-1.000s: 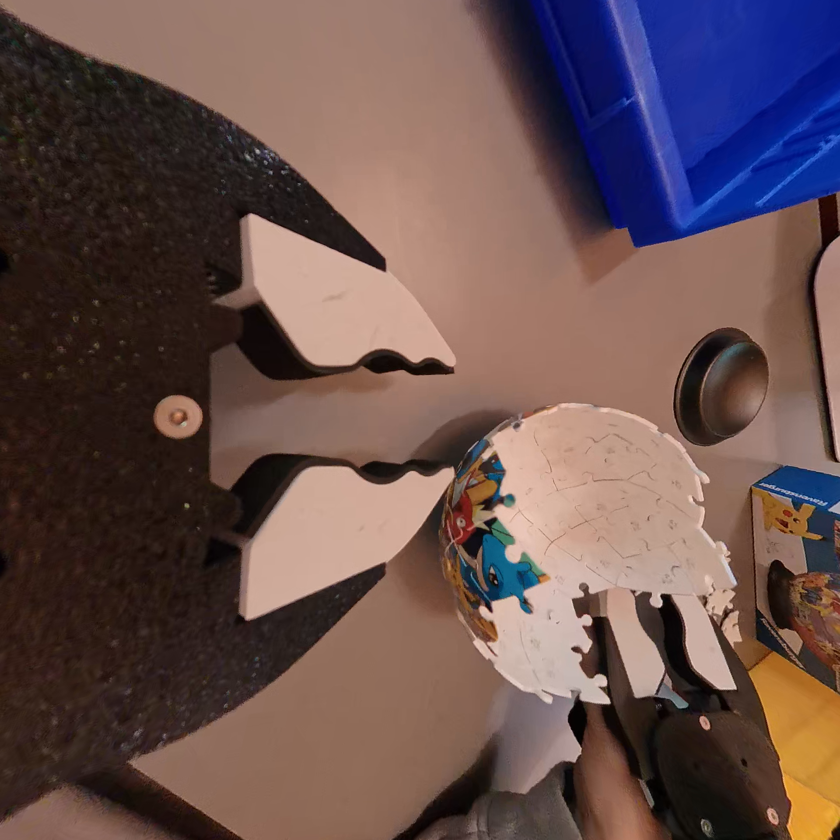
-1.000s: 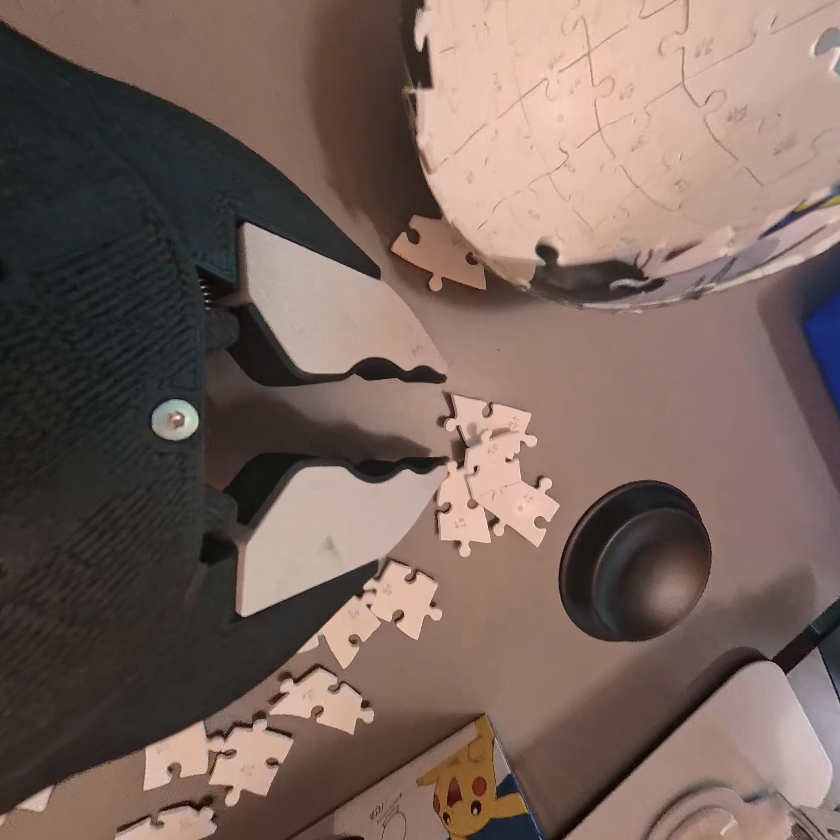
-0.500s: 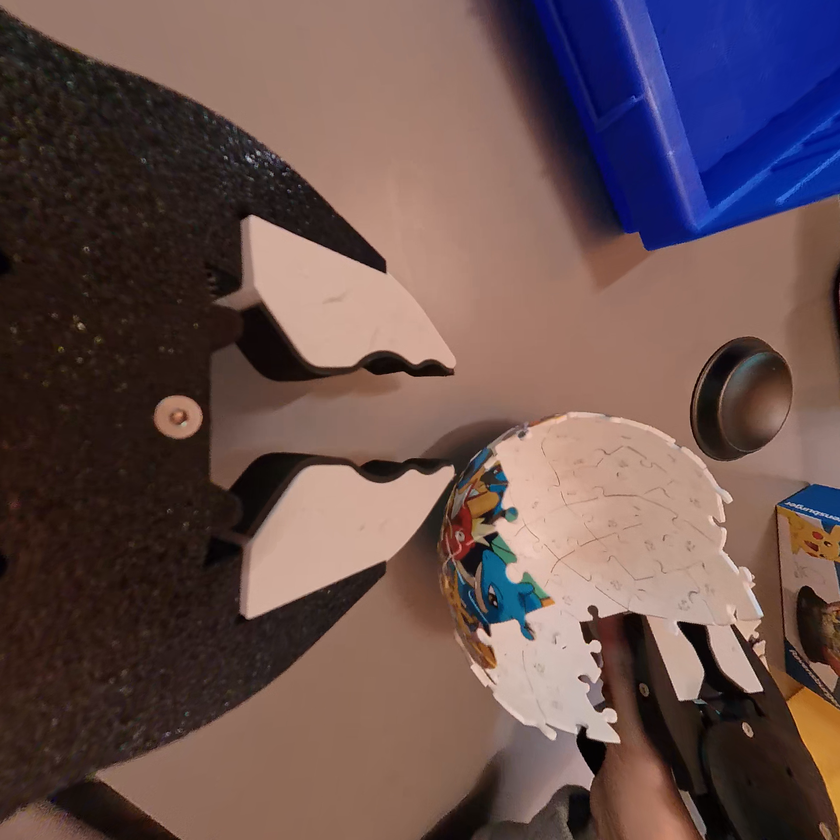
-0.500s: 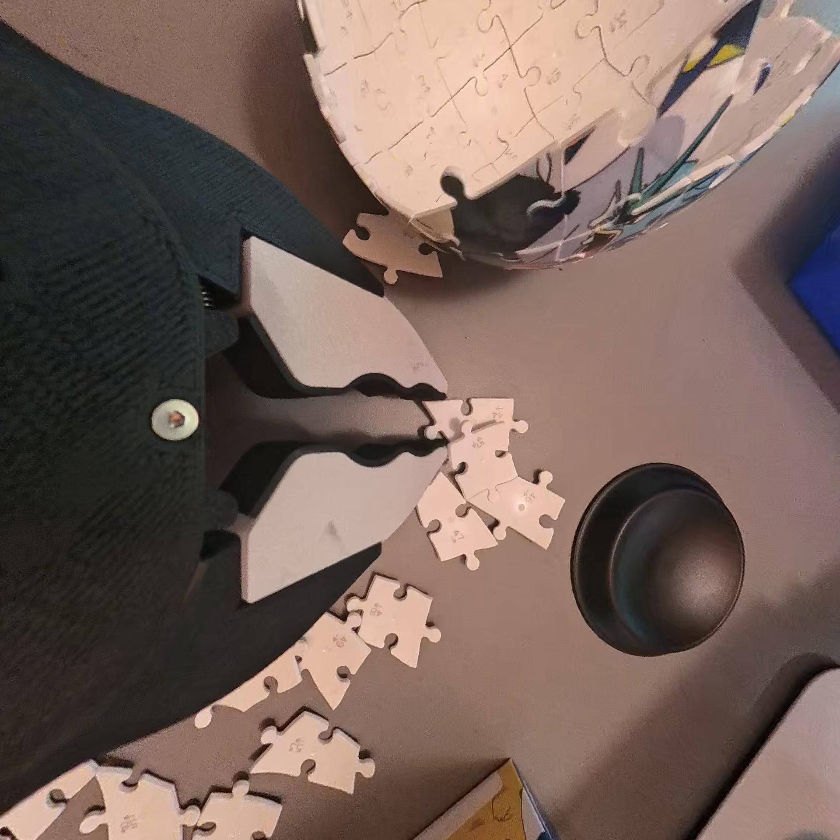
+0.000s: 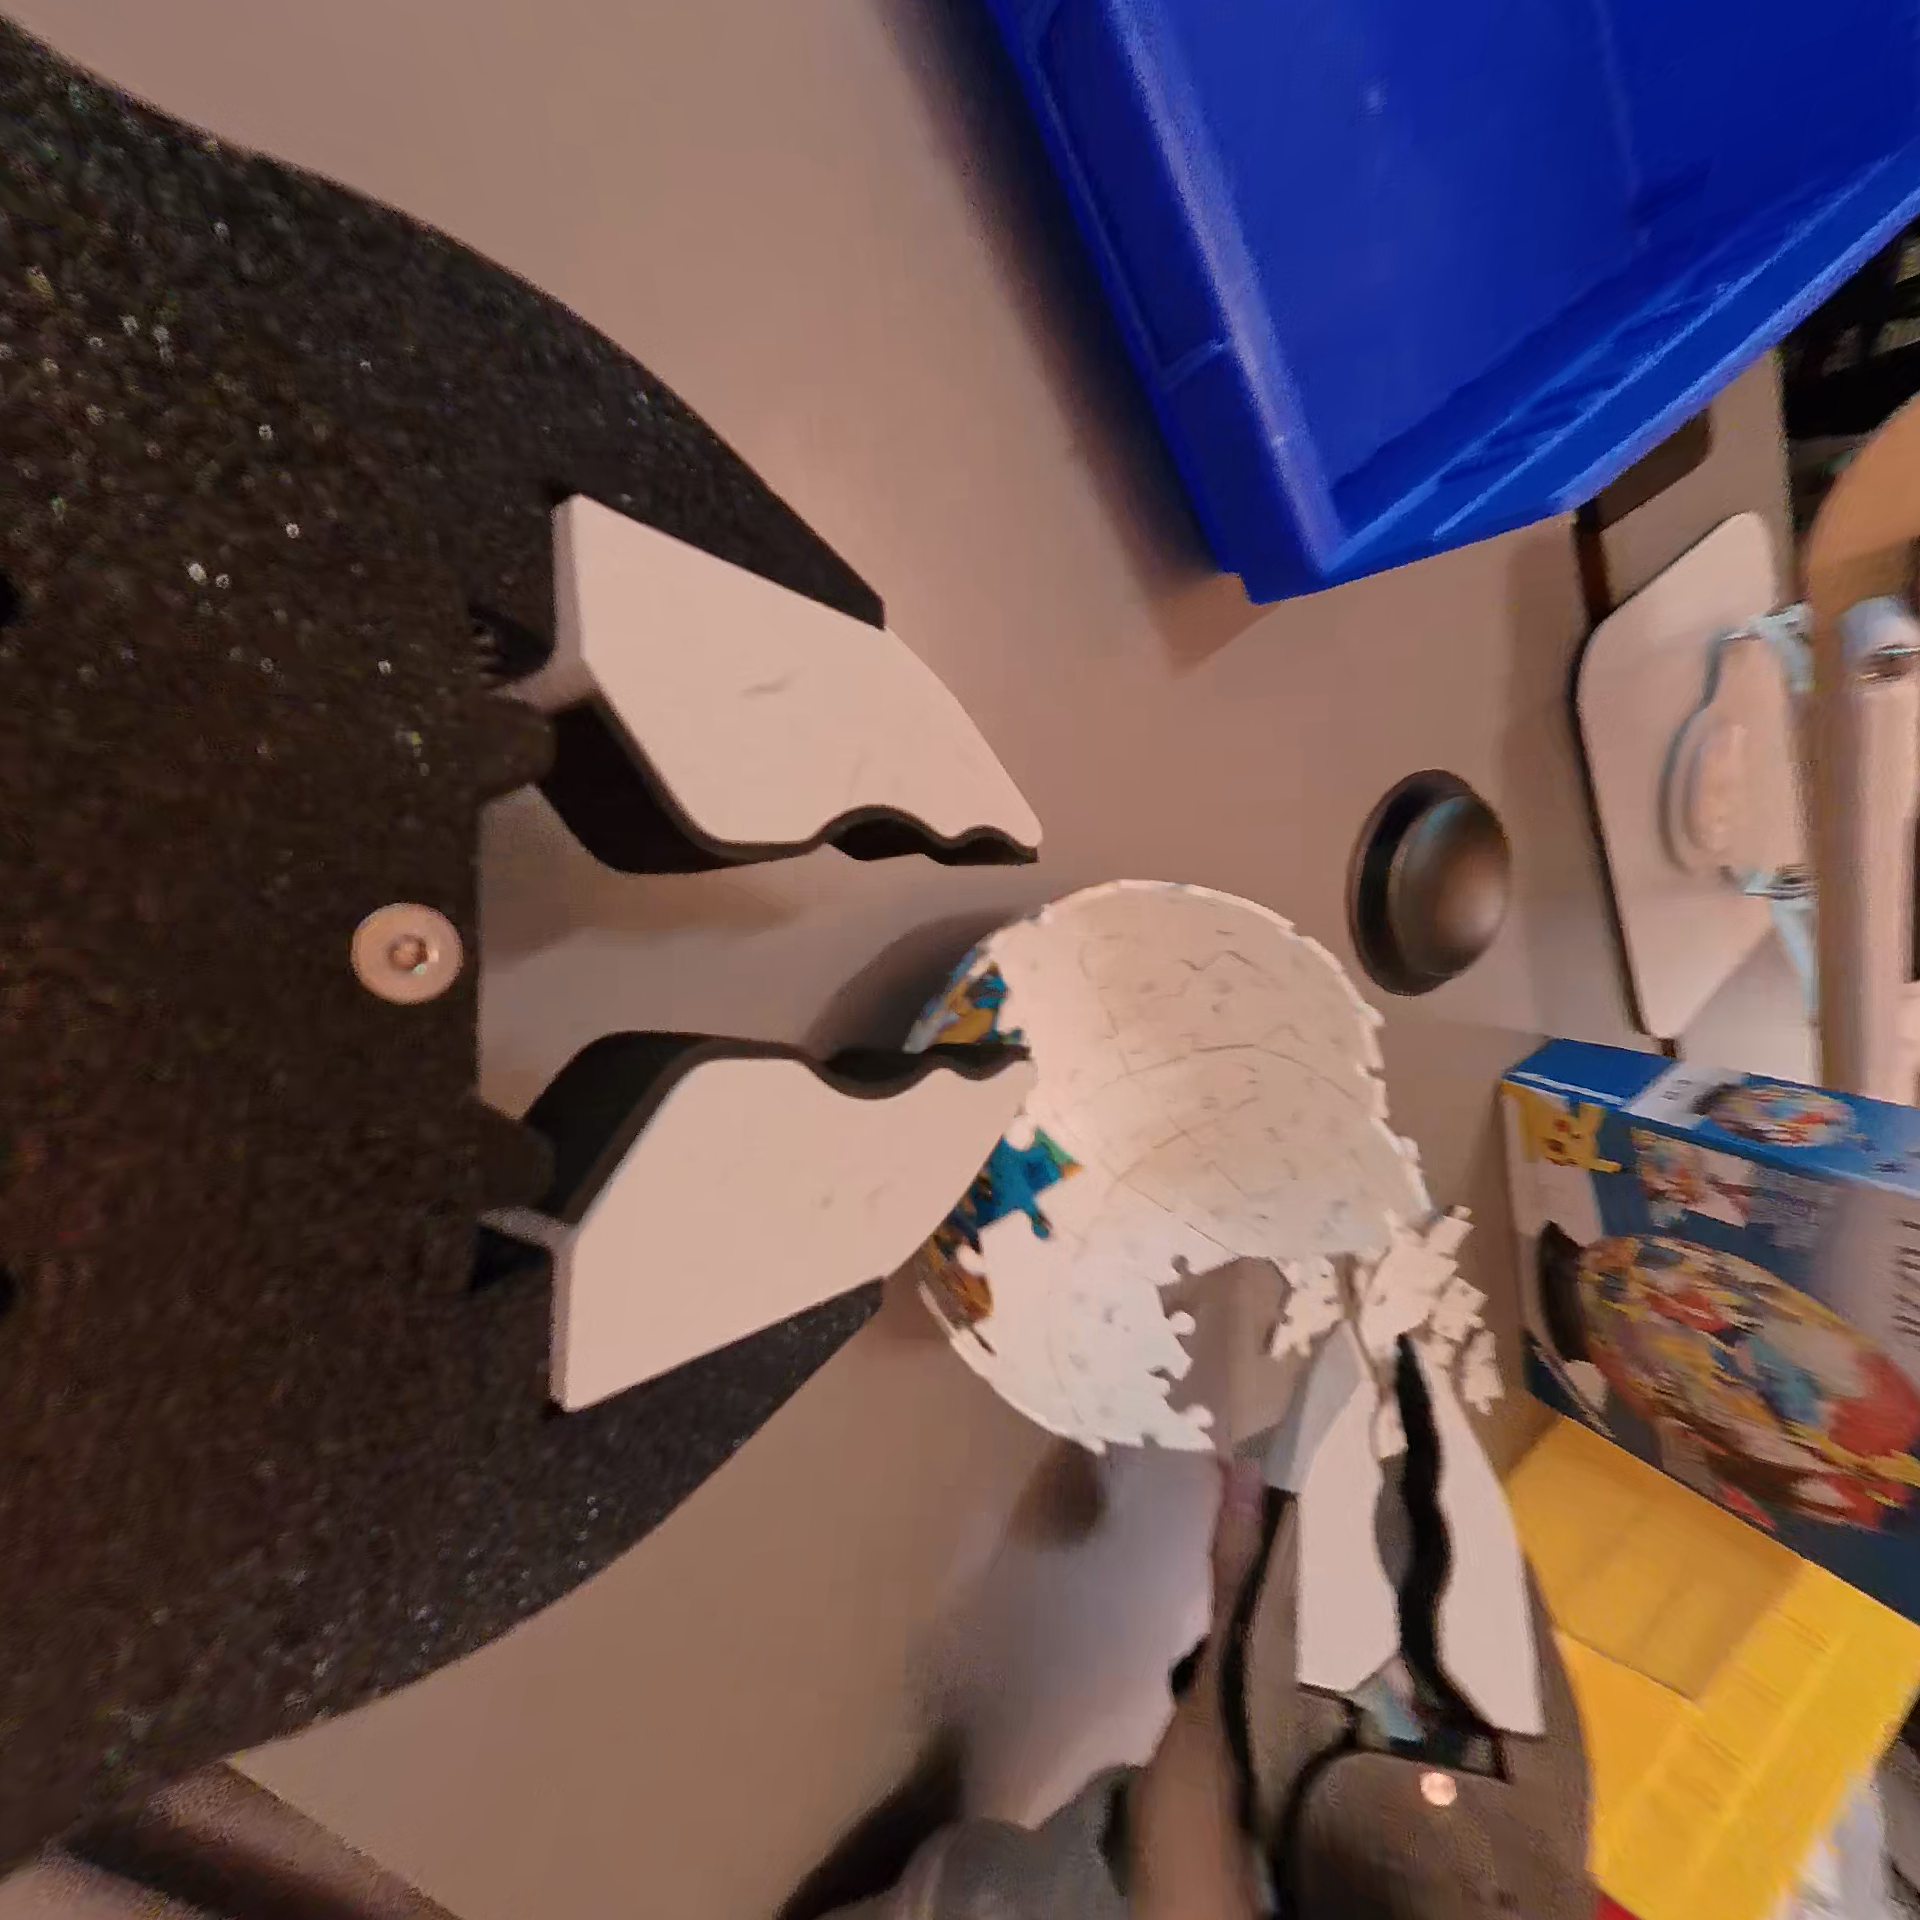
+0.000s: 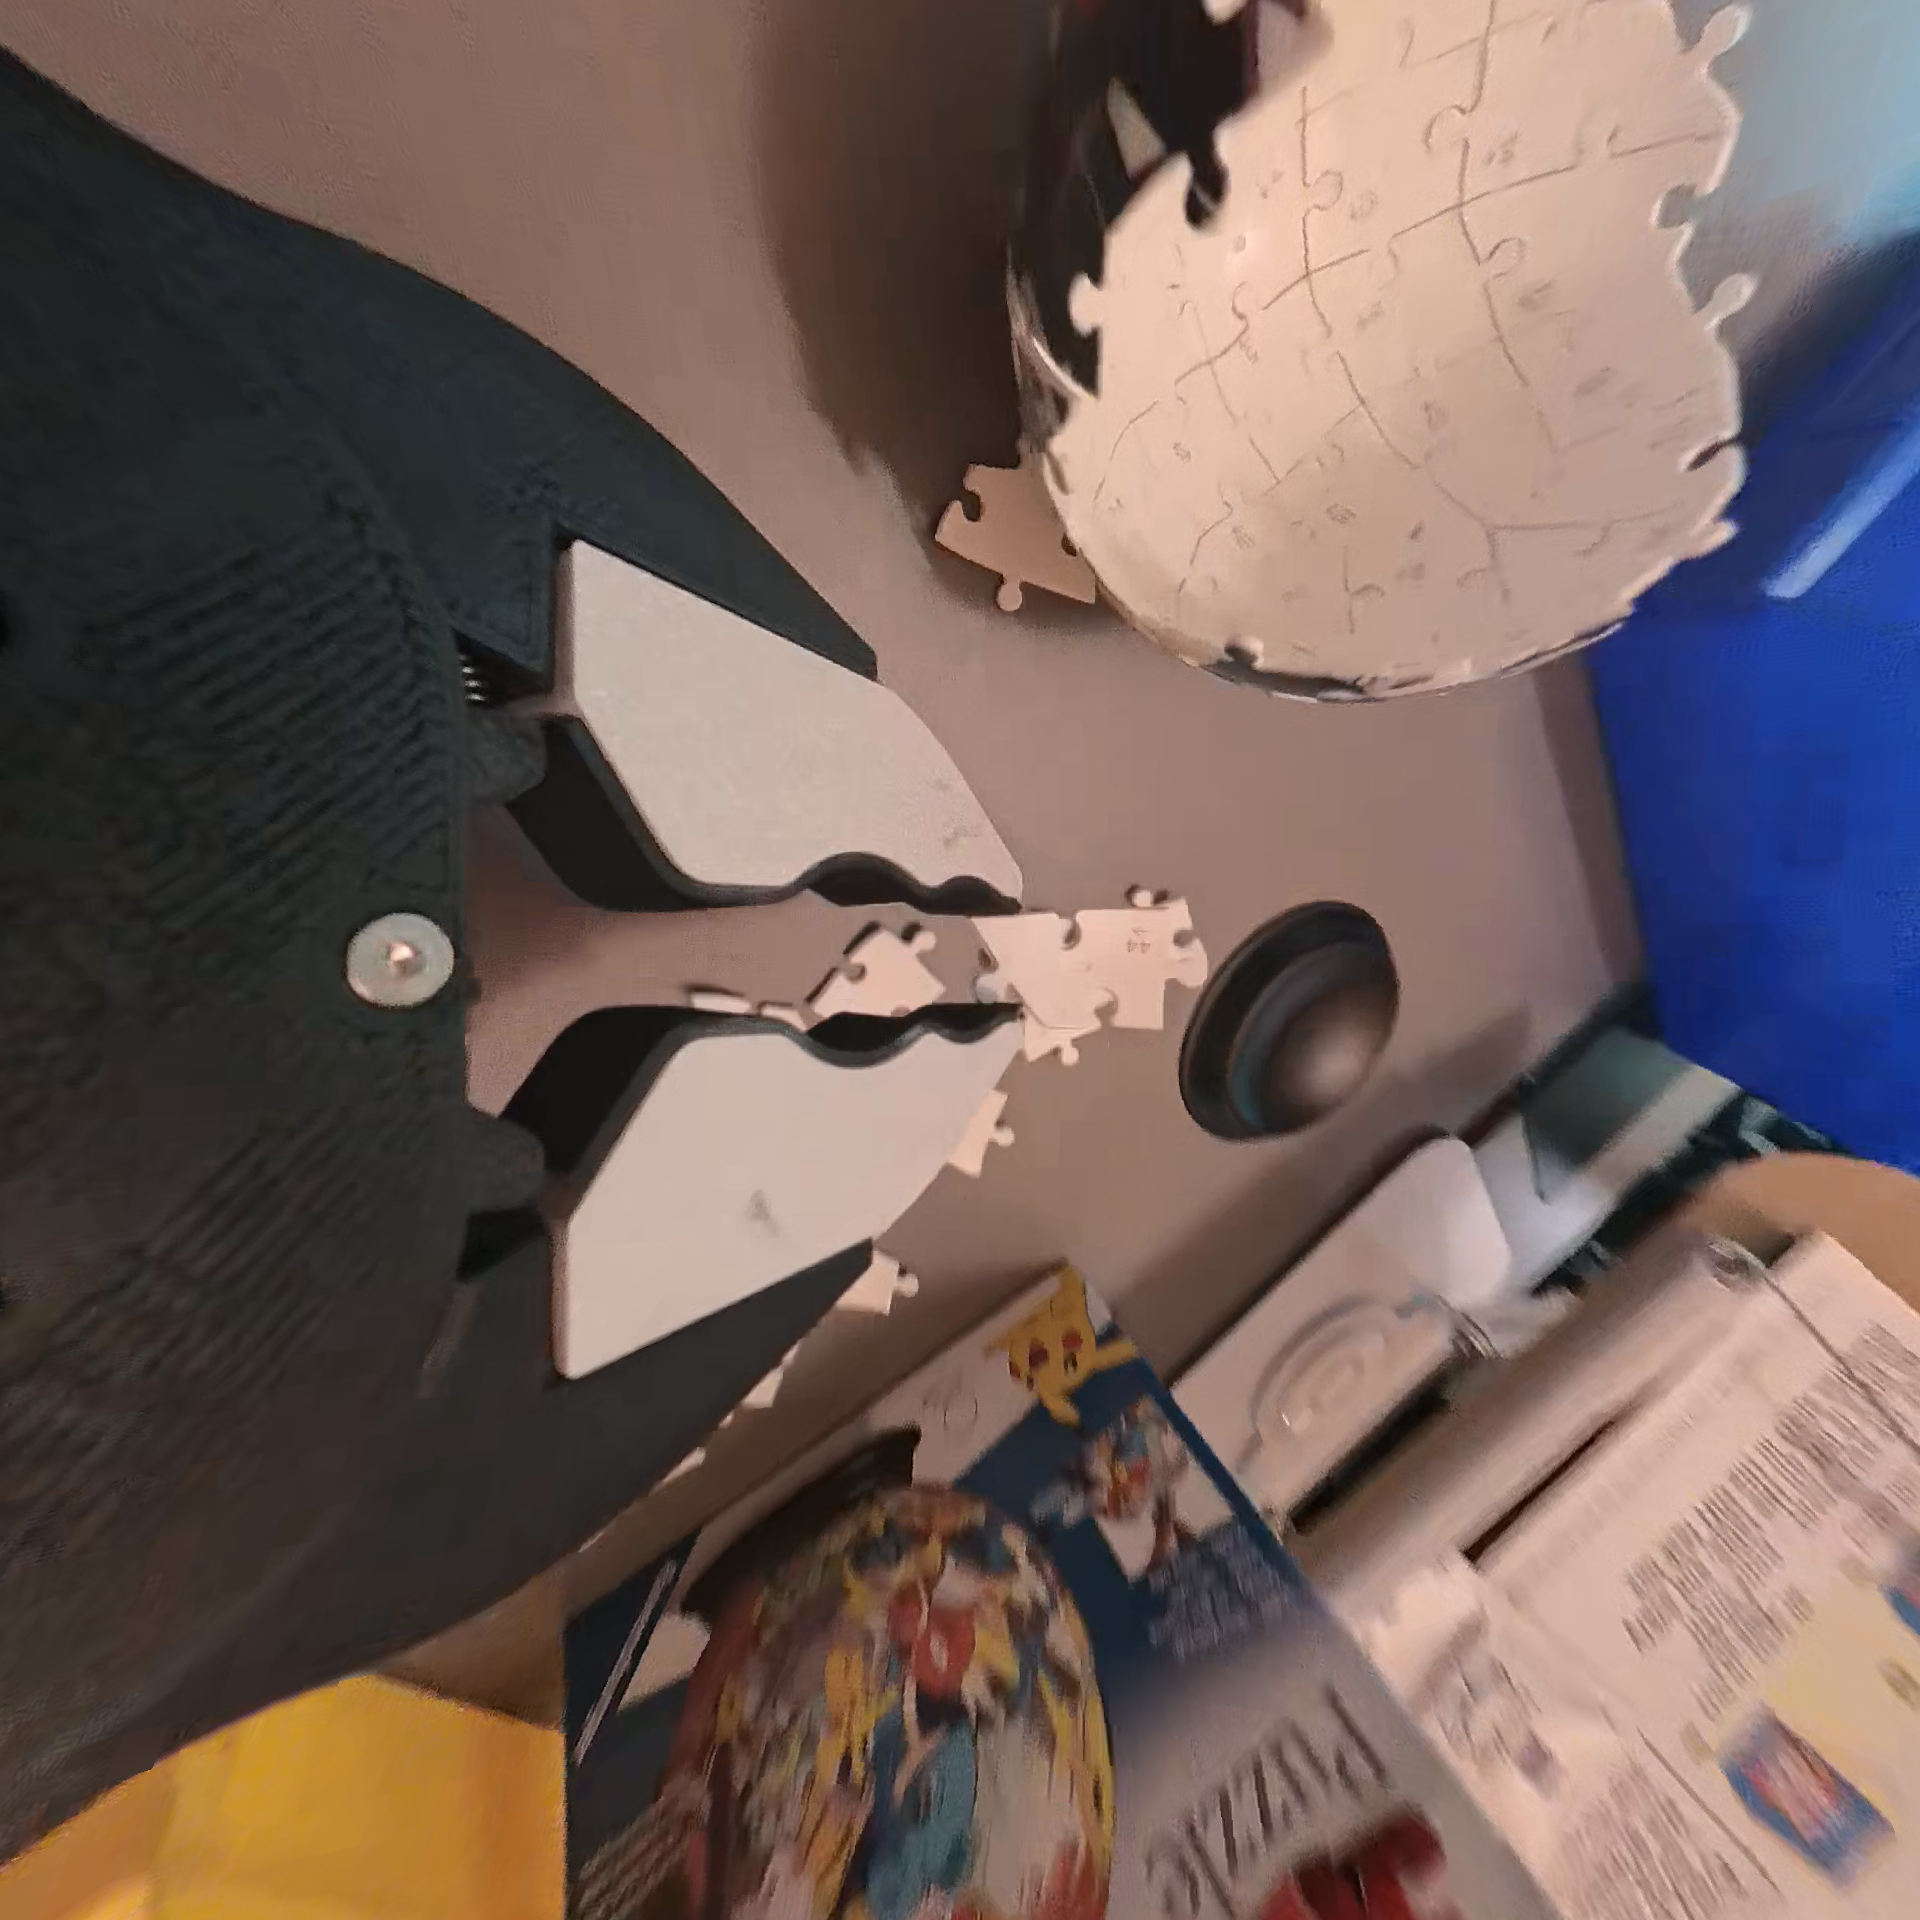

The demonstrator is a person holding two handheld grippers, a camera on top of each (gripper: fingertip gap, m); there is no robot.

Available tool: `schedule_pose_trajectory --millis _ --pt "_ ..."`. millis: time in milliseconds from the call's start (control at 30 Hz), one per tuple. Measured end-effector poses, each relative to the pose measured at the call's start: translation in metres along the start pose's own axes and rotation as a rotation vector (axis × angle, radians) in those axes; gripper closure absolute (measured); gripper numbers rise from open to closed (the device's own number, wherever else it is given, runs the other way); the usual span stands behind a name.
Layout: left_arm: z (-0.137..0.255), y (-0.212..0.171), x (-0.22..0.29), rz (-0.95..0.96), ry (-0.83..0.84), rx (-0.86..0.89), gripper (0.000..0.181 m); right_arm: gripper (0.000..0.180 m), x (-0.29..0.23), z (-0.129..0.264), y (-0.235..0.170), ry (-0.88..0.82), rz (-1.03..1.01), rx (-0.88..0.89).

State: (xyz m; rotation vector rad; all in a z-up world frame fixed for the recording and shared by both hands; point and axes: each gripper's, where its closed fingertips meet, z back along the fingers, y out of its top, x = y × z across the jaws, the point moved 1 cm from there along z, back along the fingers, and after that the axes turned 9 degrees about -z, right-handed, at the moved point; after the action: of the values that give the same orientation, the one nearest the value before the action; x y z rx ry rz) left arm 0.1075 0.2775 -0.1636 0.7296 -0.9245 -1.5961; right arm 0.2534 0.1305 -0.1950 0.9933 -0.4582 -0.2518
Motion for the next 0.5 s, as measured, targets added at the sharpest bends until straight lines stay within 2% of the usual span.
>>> schedule_pose_trajectory --millis 33,133,267,500 --pt "0.003 0.007 0.002 0.005 0.003 0.033 0.149 0.164 0.000 0.008 0.004 -0.031 0.012 0.044" --pt "0.013 0.033 0.018 0.020 -0.030 0.150 0.149 0.164 -0.006 0.042 0.025 -0.106 0.032 0.210" --pt "0.019 0.054 0.060 0.005 -0.180 0.223 0.149 0.164 -0.037 0.088 0.049 -0.108 0.043 0.403" --pt "0.007 0.057 0.117 0.030 -0.437 0.206 0.146 0.164 -0.082 0.115 0.078 -0.109 0.229 0.482"
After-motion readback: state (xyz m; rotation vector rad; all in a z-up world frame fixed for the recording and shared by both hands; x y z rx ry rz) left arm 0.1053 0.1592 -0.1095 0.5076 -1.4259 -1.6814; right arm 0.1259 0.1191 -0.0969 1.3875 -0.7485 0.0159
